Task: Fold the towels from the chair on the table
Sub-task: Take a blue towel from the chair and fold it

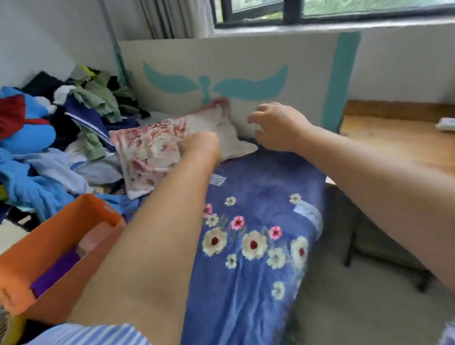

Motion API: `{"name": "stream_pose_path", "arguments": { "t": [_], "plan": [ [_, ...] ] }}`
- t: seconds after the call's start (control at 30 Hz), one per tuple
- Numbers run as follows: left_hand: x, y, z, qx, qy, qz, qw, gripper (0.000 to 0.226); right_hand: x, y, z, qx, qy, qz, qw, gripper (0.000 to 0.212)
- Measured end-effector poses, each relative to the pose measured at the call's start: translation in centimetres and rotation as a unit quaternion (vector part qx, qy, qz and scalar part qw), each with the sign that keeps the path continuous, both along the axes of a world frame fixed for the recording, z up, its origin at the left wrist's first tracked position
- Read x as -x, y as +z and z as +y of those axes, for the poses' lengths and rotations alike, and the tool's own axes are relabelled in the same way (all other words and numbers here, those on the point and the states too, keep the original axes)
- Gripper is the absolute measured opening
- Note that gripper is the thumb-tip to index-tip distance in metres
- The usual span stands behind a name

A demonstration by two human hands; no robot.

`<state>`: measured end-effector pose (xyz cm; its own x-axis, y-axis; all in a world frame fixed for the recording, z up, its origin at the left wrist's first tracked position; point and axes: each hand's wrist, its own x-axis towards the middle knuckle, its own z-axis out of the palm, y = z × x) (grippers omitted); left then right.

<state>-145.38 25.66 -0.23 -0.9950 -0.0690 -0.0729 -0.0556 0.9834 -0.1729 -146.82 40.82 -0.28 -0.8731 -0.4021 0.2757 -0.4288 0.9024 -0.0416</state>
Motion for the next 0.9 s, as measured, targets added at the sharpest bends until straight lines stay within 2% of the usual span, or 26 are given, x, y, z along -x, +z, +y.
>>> {"name": "stream_pose_path", "arguments": {
  "t": [0.17,0.43,0.67,0.9],
  "plan": [
    [-1.2,0.9,16.8,-0.018,-0.175,0.024,0.984,0.035,-5.5,1.2,17.1,0.006,-0.161,-0.009,0.987,0.036],
    [-4.9,1.2,45.2,-0.054,-0.393,0.015,0.918,0.026,-16.8,1.1,42.9,0.034,-0.361,-0.029,0.932,0.038],
    [-8.6,2.0,66.4,-0.123,-0.476,0.007,0.871,0.026,-24.7,1.9,62.2,0.061,-0.443,-0.01,0.894,0.036],
    [-9.3,2.6,78.5,-0.144,-0.513,0.003,0.846,0.019,-27.5,1.5,74.4,0.101,-0.514,0.015,0.852,0.036]
  ]
}}
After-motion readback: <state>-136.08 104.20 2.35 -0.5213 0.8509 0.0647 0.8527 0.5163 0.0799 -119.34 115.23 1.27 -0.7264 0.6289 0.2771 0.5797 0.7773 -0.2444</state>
